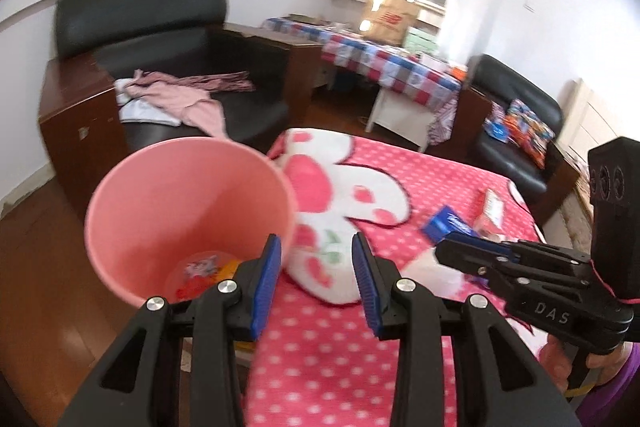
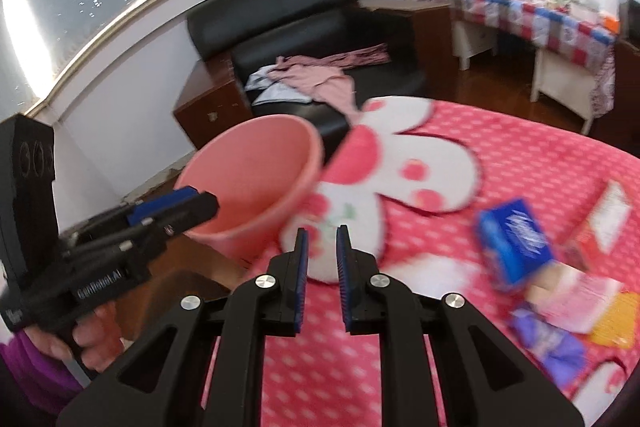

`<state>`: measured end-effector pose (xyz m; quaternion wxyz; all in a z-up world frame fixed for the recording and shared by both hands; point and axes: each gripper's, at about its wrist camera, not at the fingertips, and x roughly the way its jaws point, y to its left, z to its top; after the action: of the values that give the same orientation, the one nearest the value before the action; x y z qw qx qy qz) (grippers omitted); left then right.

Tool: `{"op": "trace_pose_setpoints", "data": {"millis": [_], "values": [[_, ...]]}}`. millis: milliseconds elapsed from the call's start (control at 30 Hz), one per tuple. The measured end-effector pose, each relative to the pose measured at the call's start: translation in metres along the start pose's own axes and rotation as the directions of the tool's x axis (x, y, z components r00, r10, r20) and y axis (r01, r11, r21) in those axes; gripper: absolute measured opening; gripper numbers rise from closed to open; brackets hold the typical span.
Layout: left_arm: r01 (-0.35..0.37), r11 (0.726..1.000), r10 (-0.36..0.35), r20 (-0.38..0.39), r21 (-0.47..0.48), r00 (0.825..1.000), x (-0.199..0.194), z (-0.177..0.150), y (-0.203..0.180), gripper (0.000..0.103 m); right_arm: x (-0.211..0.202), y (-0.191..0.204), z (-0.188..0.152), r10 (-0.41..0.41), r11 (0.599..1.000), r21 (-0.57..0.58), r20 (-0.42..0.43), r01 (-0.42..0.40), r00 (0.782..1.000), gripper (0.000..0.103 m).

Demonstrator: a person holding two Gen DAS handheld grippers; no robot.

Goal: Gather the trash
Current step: 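Move both open tools back over the table items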

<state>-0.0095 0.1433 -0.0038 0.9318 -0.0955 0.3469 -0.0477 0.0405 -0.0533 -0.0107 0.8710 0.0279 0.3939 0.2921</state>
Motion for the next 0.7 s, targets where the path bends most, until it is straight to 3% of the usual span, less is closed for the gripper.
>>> {"op": "trace_pose_setpoints", "data": {"millis": [300,500,633,700], "values": [[0.067,0.991,-0.063,-0.038,0.112,0.997,0.015,-0.006,-0.058,0.036,-0.055,-0.067,-0.042,-0.158,0.986,0.058,0.037,0.155,0.987,0.014],[0.112,0.981,-0.102,-0.072,0.158,0.992,0.027,-0.011,-0.089,0.036,-0.068,-0.104,-0.072,-0.183,0.973,0.146,0.007,0.180,0.983,0.016],[0.135,0.973,-0.118,-0.097,0.190,0.988,0.037,-0.016,-0.108,0.036,-0.074,-0.122,-0.085,-0.191,0.964,0.189,0.001,0.187,0.982,0.029],[0.129,0.970,-0.110,-0.104,0.207,0.988,0.043,-0.018,-0.115,0.036,-0.076,-0.125,-0.088,-0.193,0.961,0.203,0.001,0.189,0.981,0.030]]}}
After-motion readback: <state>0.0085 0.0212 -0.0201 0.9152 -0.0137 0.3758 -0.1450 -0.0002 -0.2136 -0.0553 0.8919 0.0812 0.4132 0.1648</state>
